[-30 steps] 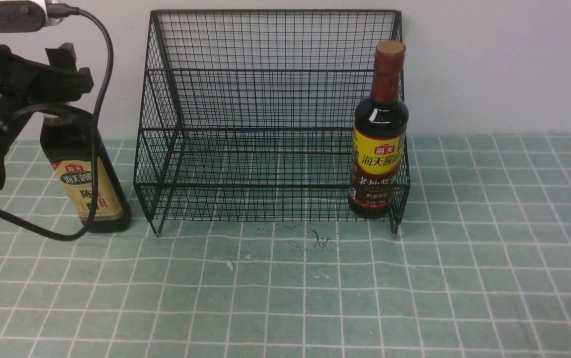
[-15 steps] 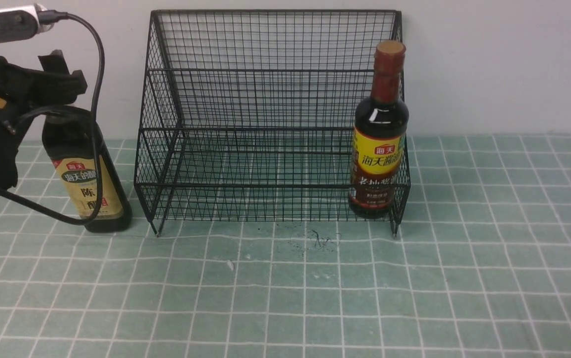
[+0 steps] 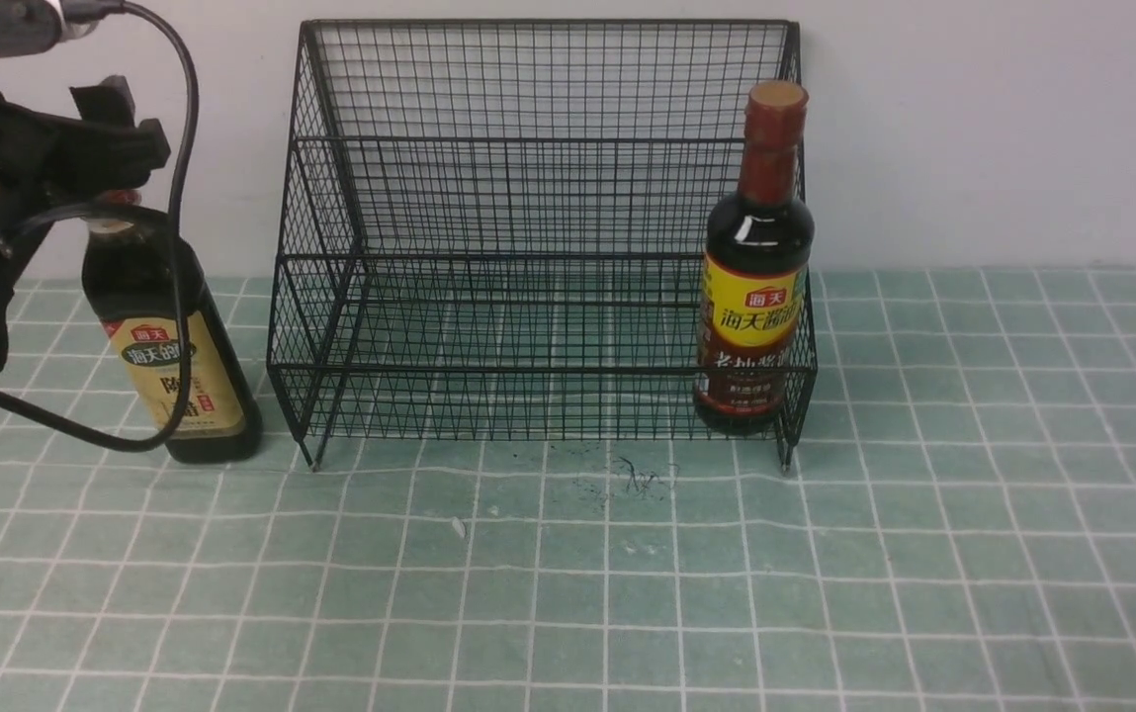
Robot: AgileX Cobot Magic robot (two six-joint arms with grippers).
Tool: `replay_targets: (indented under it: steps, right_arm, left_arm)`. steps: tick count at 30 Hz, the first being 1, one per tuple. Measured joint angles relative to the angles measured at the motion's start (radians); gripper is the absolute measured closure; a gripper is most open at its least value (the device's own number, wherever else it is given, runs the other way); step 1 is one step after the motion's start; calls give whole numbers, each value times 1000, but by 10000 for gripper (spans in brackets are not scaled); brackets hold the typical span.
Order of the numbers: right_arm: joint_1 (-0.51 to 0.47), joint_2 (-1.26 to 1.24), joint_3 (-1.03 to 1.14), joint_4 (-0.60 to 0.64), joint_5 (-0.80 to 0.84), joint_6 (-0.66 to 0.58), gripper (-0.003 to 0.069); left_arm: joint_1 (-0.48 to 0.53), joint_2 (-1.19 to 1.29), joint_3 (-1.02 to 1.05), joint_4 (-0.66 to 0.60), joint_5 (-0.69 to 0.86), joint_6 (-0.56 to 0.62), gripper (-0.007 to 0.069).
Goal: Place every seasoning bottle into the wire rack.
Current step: Use the left arm to grab the condiment bottle closest to it
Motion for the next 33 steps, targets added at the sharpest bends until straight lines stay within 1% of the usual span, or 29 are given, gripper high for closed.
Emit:
replay_targets:
  steps: [5,9,16,19,20,21,22,23,26,28,29,31,33]
  right_arm:
    - [0,0,0,0,0,0,673]
    - [0,0,0,0,0,-1,673]
    - [0,0,0,0,0,-1,673]
    - [0,0,0,0,0,-1,673]
    - [0,0,0,0,0,-1,673]
    - [0,0,0,0,0,-1,673]
    - [0,0,0,0,0,-1,673]
    - [0,0,0,0,0,-1,673]
    - [0,0,0,0,0,-1,673]
    - [0,0,0,0,0,-1,673]
    - [0,0,0,0,0,-1,673]
    - [0,0,0,0,0,-1,673]
    - [0,0,0,0,0,-1,673]
  left_arm:
    - [0,12,0,11,47,-78,50]
    - [0,38,2,11,88,-84,50]
    - [0,81,2,12,94,-84,50]
    - [0,95,2,12,95,-84,87]
    - [0,96,2,12,96,-84,153]
    - [0,96,2,12,96,-84,188]
    - [0,96,2,12,96,-84,272]
    - [0,96,1,25,93,-68,323]
    - [2,92,0,25,93,-68,322]
    - [2,73,0,22,125,-68,320]
    - [2,52,-6,15,168,-72,320]
    - [2,35,-17,15,198,-74,320]
    - [1,-12,-60,14,282,-77,321]
